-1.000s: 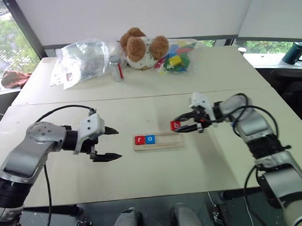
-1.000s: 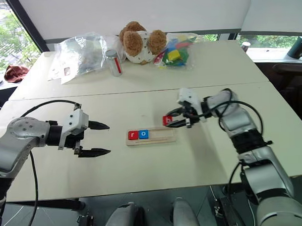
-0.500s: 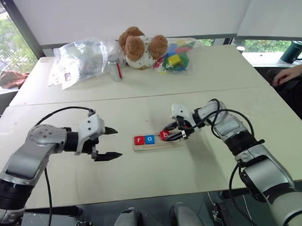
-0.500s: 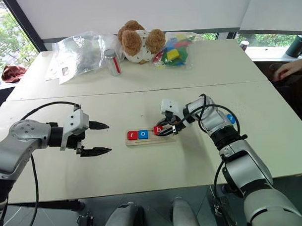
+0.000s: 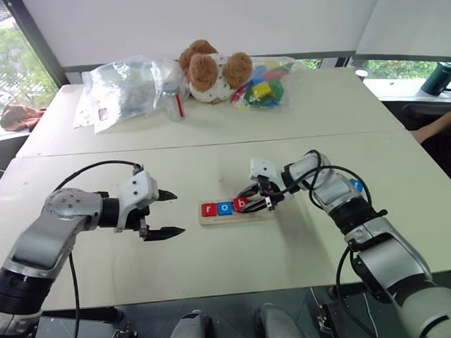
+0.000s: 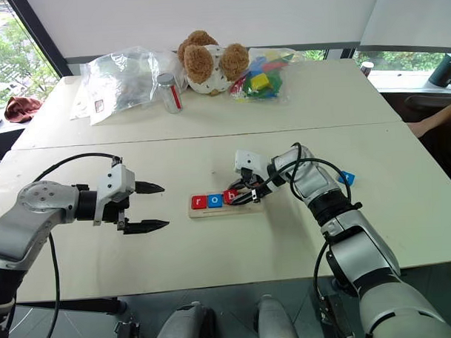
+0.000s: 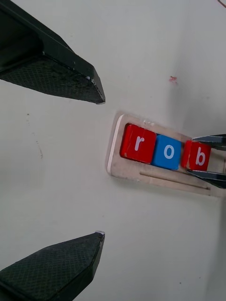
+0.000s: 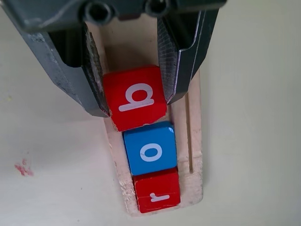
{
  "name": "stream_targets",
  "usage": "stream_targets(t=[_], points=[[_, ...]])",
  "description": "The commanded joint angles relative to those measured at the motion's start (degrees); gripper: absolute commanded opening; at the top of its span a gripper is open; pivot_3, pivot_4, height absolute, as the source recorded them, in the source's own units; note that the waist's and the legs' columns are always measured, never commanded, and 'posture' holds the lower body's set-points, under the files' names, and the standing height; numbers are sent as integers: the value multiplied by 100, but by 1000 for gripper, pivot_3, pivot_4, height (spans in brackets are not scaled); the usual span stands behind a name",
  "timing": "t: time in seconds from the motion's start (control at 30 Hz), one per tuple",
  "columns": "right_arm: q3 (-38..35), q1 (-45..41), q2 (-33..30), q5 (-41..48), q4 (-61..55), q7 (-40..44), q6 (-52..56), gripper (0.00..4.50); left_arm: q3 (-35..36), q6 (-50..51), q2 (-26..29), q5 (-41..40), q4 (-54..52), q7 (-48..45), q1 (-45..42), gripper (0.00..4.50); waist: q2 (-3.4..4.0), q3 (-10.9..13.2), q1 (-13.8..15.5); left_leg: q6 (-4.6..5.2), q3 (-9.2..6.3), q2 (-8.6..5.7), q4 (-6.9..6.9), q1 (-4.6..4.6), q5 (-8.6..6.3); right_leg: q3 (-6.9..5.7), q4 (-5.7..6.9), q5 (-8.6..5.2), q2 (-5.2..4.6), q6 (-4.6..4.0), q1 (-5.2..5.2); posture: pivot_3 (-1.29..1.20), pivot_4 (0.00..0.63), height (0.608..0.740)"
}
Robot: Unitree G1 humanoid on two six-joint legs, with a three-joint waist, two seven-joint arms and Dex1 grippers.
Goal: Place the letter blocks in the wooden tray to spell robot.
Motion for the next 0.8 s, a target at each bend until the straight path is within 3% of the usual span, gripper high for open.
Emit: stream_targets(t=[0.03,0.73,0.8], points=[[-31,-8,106,16,-103,-37,-84,1172,38,-101,-20,45,-95,21,-96,4500,0,0,-1,0,0,0,0,0,0,0,0,0,0,0,0,0,150,740],[-30,124,208,-37,-310,-192,-24,1172,-37,-301,-213,270,67,13,-109,4500,0,0,-4,-1,0,0,0,1,1,0,1,0,0,0,0,0,150,740],[-39,119,218,-25,-324,-219,-10,2233,-44,-306,-231,281,70,8,-111,4500,0,0,-3,-1,0,0,0,1,1,0,2,0,0,0,0,0,150,740]])
